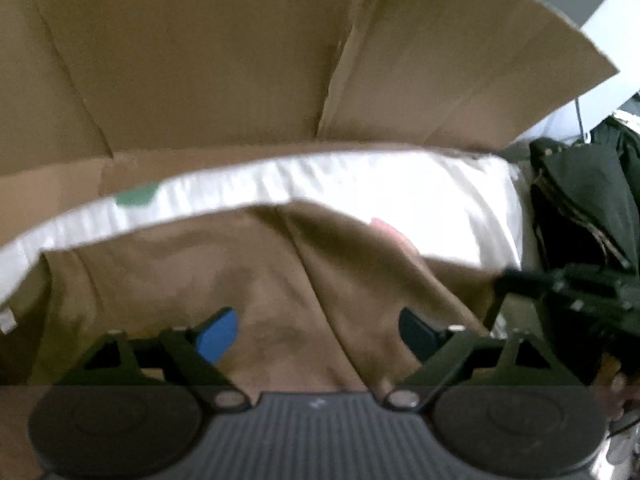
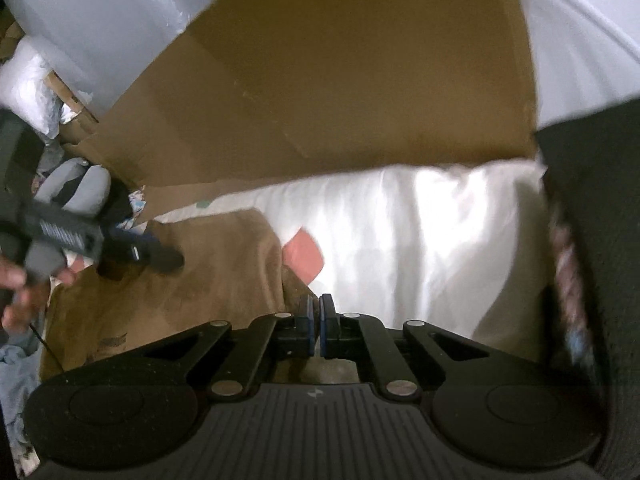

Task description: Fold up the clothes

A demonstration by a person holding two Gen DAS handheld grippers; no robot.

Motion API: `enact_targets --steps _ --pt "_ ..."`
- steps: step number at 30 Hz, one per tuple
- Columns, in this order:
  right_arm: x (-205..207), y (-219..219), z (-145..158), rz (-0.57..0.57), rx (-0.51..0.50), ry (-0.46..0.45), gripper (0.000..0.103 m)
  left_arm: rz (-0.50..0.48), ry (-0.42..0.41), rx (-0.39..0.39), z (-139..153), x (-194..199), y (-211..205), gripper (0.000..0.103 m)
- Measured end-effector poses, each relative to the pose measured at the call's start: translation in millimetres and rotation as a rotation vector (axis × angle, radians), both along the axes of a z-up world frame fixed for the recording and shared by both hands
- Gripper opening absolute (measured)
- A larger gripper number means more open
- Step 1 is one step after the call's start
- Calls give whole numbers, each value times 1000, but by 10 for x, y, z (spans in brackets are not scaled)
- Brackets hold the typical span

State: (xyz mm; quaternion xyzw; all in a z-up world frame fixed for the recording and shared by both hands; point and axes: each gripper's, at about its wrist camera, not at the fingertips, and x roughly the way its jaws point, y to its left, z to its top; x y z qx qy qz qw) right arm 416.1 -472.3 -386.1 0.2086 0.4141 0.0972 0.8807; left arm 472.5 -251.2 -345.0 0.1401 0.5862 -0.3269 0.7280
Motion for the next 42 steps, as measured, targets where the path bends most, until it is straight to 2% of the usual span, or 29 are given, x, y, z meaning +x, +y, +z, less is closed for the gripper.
enact_targets --steps 4,8,15,22,25,30,36,39,42 --pt "45 -90 230 -15 -77 -39 0 21 28 7 -38 -15 -2 89" --pt "126 -216 381 -48 -132 -72 0 -24 30 8 -47 -63 -30 89" --pt "322 -326 381 -70 -203 -63 0 -31 43 26 -99 -100 49 89" --pt "499 -324 232 -88 -282 -9 1 -38 46 48 -113 -123 159 89" --pt "488 -343 216 -110 -283 2 4 -45 47 55 -113 -135 170 89" --pt "270 -358 359 -125 -244 -20 19 -59 50 64 -113 -164 165 89" --pt "-61 -234 367 -121 -185 2 21 -96 53 73 -157 -235 79 89" --pt "-220 -136 334 -110 -162 6 27 -118 56 83 -202 -264 17 89" --pt "-327 -67 285 -109 -136 27 27 -140 73 89 -261 -302 -40 79"
